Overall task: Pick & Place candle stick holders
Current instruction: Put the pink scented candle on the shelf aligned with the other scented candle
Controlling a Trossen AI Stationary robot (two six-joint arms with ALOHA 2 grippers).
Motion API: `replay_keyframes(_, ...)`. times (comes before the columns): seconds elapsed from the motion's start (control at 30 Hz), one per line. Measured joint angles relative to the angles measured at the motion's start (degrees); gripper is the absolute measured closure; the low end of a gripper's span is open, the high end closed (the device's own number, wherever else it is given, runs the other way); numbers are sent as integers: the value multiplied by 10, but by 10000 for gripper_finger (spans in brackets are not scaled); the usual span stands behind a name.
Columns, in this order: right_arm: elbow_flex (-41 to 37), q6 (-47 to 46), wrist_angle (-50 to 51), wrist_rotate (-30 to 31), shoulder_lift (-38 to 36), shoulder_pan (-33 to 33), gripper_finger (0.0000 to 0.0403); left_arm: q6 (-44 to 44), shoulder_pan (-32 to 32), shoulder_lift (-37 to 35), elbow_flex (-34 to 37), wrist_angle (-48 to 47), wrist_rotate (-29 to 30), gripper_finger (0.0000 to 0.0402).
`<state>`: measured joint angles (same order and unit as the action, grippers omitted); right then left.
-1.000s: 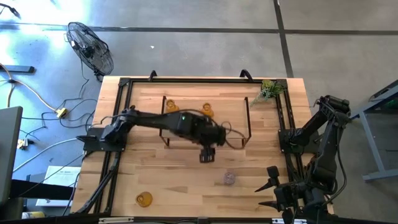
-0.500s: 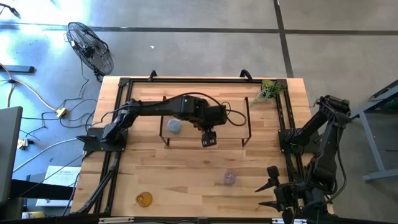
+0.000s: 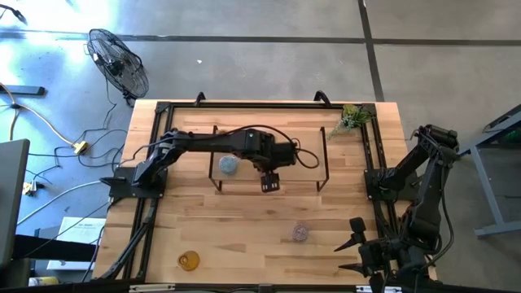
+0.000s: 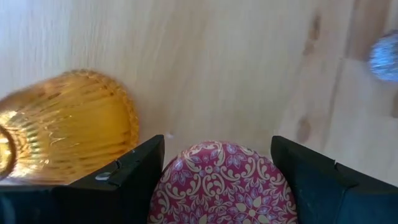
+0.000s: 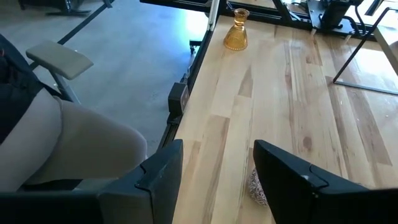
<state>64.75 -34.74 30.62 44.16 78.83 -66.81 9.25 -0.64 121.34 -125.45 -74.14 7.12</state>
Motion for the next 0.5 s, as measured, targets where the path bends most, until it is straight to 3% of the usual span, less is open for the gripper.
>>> replay_keyframes(0.5,0,2,2,0,0,0,208,0,10,-2,23,13,-14,128)
